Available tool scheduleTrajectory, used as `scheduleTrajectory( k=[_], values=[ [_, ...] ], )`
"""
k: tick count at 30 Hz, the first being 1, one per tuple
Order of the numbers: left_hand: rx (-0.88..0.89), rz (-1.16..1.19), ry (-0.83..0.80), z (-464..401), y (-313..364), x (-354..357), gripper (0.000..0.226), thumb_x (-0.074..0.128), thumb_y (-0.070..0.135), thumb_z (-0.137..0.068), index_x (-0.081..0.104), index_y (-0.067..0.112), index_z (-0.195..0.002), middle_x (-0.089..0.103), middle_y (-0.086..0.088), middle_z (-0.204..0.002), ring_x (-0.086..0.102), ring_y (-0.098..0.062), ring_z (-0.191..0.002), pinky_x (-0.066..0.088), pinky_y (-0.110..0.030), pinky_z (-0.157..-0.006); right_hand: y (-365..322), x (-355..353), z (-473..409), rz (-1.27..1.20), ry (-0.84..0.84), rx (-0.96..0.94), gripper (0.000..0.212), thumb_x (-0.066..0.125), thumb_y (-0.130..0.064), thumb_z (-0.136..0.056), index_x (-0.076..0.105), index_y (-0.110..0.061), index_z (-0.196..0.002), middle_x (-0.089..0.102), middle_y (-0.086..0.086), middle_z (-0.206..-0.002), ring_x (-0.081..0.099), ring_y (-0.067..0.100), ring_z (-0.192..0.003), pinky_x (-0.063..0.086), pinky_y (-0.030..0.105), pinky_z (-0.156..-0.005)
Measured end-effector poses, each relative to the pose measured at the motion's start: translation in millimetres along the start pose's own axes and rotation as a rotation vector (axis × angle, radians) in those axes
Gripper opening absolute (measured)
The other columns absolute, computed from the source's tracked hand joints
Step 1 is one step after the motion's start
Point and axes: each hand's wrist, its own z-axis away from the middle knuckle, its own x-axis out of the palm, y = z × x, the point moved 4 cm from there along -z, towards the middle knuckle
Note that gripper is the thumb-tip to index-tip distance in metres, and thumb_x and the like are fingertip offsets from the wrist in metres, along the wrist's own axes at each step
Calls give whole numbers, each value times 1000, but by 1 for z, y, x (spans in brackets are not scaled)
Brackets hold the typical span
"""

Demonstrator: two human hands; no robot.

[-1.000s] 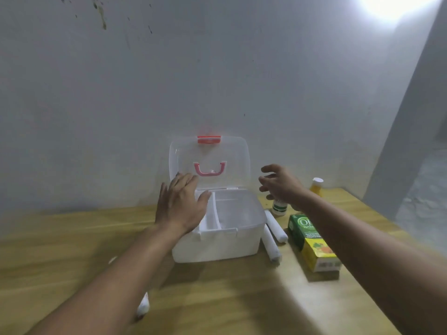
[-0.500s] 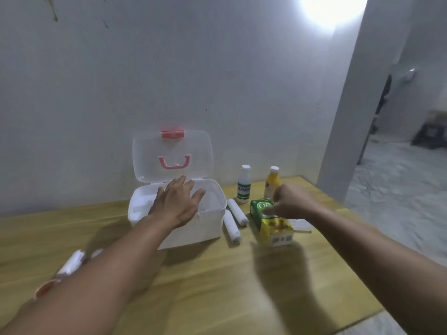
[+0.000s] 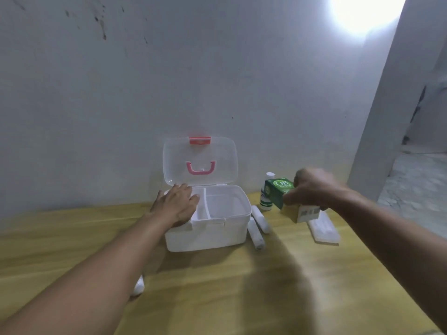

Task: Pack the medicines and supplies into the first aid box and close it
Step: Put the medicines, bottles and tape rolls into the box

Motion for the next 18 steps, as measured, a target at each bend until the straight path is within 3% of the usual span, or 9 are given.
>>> scheduleTrajectory(
  k=[4, 9, 12, 15, 18],
  values=[
    [16, -13, 18, -3, -3, 4, 50, 23, 37, -100, 44, 12, -137, 38, -4, -151, 30, -22, -142, 24, -43, -113, -43, -29, -2, 7, -12, -167, 36, 73, -35, -78, 68, -14, -107, 62, 3, -78, 62, 18, -62, 51, 26, -46],
    [19, -70, -13, -7, -8, 9, 53, 24, 36, -100, 33, 12, -146, 22, -1, -160, 17, -19, -148, 17, -46, -119, -95, -25, -7, 180, -95, -425, 35, 76, -31, -75, 72, -19, -108, 70, 5, -100, 65, 24, -88, 53, 29, -64],
    [26, -109, -41, -8, -8, 12, 56, 21, 36, -100, 21, 12, -151, 10, -1, -163, 8, -17, -150, 11, -47, -121, -117, -8, -15, 317, -142, -516, 29, 73, -26, -78, 74, -18, -106, 72, 3, -97, 62, 20, -84, 43, 23, -57],
    [26, -118, -50, -9, -8, 14, 57, 20, 33, -100, 16, 11, -152, 6, -1, -163, 5, -17, -151, 8, -47, -121, -133, 9, -23, 375, -179, -548, 32, 73, -22, -80, 72, -13, -110, 72, 4, -103, 64, 22, -93, 49, 25, -71],
    [34, -134, -39, -9, -8, 13, 57, 21, 33, -99, 17, 11, -152, 7, -2, -163, 6, -17, -151, 9, -47, -121, -143, 24, -28, 326, -222, -554, 40, 77, -21, -78, 70, -14, -116, 70, 3, -112, 59, 21, -90, 42, 23, -66]
  ],
)
